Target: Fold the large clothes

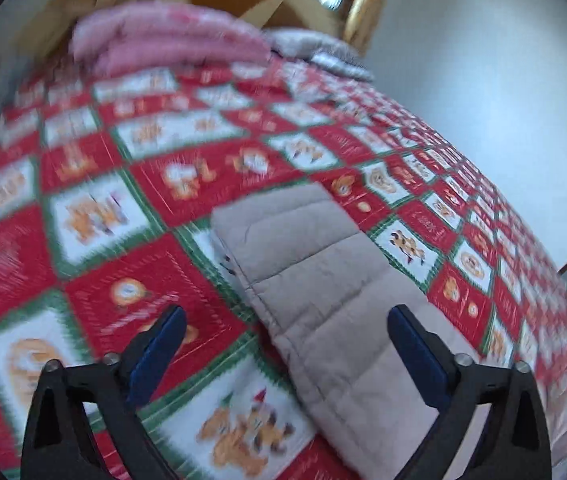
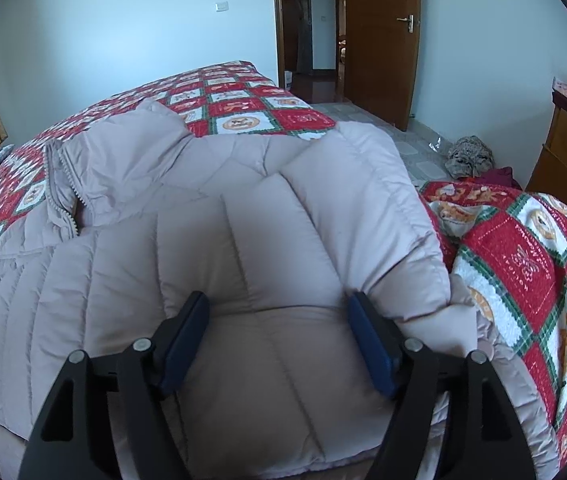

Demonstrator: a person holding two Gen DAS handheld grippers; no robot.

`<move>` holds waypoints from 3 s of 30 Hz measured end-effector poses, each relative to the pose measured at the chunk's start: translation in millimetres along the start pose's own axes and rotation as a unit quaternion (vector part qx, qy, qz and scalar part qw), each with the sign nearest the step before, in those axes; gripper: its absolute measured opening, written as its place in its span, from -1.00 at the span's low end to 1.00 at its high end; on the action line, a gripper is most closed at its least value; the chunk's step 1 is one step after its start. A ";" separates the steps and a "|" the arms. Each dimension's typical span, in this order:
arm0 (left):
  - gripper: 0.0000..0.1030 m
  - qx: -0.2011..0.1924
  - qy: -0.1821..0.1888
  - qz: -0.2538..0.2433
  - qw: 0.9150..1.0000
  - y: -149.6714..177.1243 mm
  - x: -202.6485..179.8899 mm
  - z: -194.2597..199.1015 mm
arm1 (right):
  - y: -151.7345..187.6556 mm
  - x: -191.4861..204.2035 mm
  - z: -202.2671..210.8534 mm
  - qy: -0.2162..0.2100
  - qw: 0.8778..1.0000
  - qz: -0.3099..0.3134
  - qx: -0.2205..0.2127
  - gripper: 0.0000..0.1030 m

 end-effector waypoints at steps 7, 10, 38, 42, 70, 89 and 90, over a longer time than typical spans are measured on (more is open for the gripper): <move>0.07 0.016 0.019 -0.008 1.000 19.9 -1.8 -29.8 | 1.0 1.6 -0.9 0.006 1.000 0.009 0.002 0.53; -0.22 0.023 0.048 0.000 0.999 23.1 -3.0 -27.9 | 0.7 2.2 -1.9 0.009 1.000 0.013 0.003 0.55; -0.90 0.080 0.320 -0.551 0.766 432.1 -185.5 241.8 | -1.9 0.2 -4.3 -0.014 1.000 -0.011 -0.007 0.58; -0.50 0.040 0.251 -0.635 0.730 470.9 -157.7 224.8 | -2.8 1.8 -5.8 -0.018 1.000 -0.012 -0.006 0.62; 0.57 0.099 0.148 -0.297 0.938 266.8 -21.4 138.7 | -7.0 213.4 74.9 -0.046 0.955 0.285 -0.071 0.20; 0.79 0.069 0.160 -0.343 0.923 257.7 -46.0 166.8 | 41.2 9.3 132.3 -0.077 0.988 -0.095 -0.099 0.39; 0.80 0.051 0.172 -0.352 0.919 252.9 -59.4 179.0 | 25.6 10.4 142.3 -0.065 0.988 -0.071 -0.117 0.24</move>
Point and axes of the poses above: each gripper's, at about its wrist camera, not at the fingertips, and z roughly against the way its jaws point, x to its left, y to its underside, the point moved 8 cm from there along -z, roughly the way its jaws point, and after that the axes turned 15 degrees about z, right-handed, at the moved point
